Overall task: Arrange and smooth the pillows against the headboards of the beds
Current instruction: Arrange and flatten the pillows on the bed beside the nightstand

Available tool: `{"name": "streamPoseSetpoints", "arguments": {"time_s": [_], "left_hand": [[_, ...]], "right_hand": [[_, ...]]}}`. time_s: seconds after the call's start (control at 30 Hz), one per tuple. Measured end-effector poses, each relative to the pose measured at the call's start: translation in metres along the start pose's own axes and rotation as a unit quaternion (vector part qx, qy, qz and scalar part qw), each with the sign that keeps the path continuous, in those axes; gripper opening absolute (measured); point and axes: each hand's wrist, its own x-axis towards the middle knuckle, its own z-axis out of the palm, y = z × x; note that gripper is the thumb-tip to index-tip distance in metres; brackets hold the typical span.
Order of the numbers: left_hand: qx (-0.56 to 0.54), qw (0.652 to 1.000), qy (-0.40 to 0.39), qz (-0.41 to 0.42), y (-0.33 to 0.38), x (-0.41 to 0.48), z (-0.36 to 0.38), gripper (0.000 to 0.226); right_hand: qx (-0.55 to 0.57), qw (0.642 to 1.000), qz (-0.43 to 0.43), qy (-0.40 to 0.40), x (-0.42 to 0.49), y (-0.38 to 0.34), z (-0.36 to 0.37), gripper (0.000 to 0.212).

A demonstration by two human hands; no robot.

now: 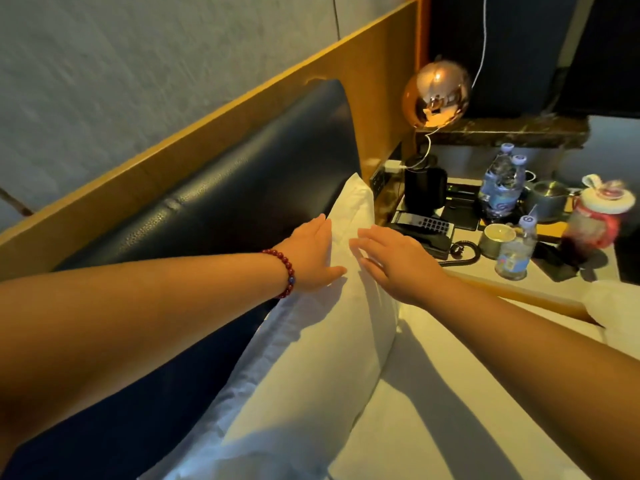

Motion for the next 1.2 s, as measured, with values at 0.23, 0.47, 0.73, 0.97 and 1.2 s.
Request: {"name": "streamPoseSetpoints", "arguments": {"time_s": [0.23, 0.47, 0.73, 0.97, 1.2], "left_hand": [[-0.014, 1.0, 0.006, -0.013, -0.001, 0.027, 0.035, 0.106], [-0.003, 1.0, 0.025, 0.007, 0.0, 0.037, 0.035, 0.104], [-0.011, 0.999, 0.003, 0.031, -0.002, 0.036, 0.038, 0.098], [-0.019, 0.999, 0.01, 0.037, 0.002, 0.033, 0.037, 0.093], [-0.023, 0.999, 0.024, 0.033, 0.002, 0.031, 0.037, 0.091]], "right_hand": [[0.179, 0.977, 0.093, 0.068, 0.057, 0.028, 0.009, 0.05], [0.486, 0.812, 0.317, 0.059, 0.121, 0.058, 0.004, 0.065], [0.537, 0.768, 0.35, 0.019, 0.152, 0.067, 0.006, 0.034], [0.436, 0.831, 0.346, 0.013, 0.171, 0.084, 0.004, 0.034], [0.322, 0.903, 0.219, 0.182, 0.159, 0.067, -0.011, 0.03]]}}
